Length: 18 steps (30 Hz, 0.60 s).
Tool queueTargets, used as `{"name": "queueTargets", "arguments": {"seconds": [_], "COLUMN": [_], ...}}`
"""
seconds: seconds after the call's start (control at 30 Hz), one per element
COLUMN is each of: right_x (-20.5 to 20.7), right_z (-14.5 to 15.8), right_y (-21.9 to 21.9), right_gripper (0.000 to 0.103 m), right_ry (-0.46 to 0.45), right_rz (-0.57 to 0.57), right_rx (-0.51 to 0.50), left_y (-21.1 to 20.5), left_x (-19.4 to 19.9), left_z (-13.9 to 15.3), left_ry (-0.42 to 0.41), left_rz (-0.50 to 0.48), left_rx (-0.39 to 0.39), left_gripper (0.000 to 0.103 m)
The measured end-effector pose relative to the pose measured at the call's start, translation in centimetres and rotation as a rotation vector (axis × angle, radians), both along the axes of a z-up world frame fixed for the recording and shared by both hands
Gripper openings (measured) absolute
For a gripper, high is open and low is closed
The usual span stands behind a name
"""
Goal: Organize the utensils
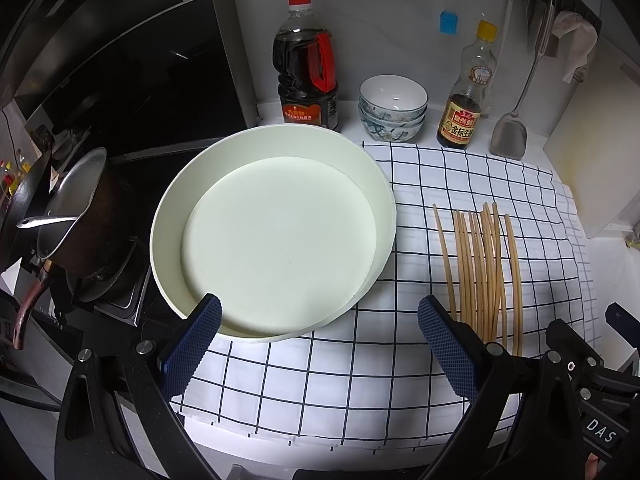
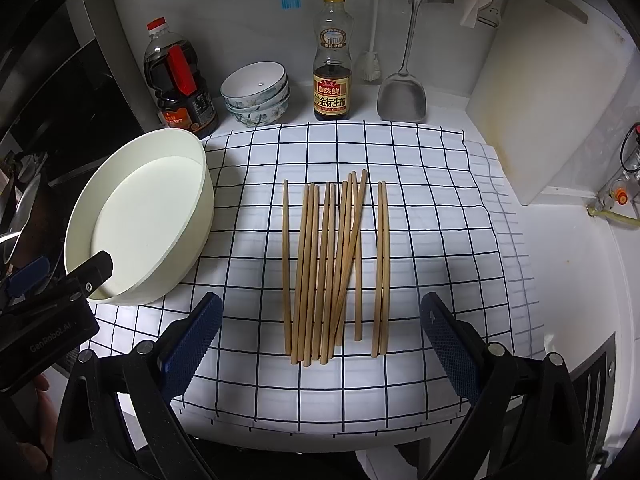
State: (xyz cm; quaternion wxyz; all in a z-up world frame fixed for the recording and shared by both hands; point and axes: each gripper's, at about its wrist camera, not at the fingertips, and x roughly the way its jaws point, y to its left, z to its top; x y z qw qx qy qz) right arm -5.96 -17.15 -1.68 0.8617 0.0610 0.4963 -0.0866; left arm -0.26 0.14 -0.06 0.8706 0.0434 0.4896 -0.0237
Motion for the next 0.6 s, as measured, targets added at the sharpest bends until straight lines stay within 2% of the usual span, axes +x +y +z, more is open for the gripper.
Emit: {"name": "queueTargets", "arguments": {"seconds": [0.6], "right_x": [0.12], "right_z": [-0.22], "right_y": [-0.05], "right_gripper": [0.094], "right_ry": [0.001], "right_rz": [-0.001], "right_rx": [0.003], "left_y": [-0.04], "left_x": [0.04], "left_z": [0.00], "left_ry": [0.000], "left_rz": [0.000], "left_rx": [0.000], "left_gripper": [0.097]}}
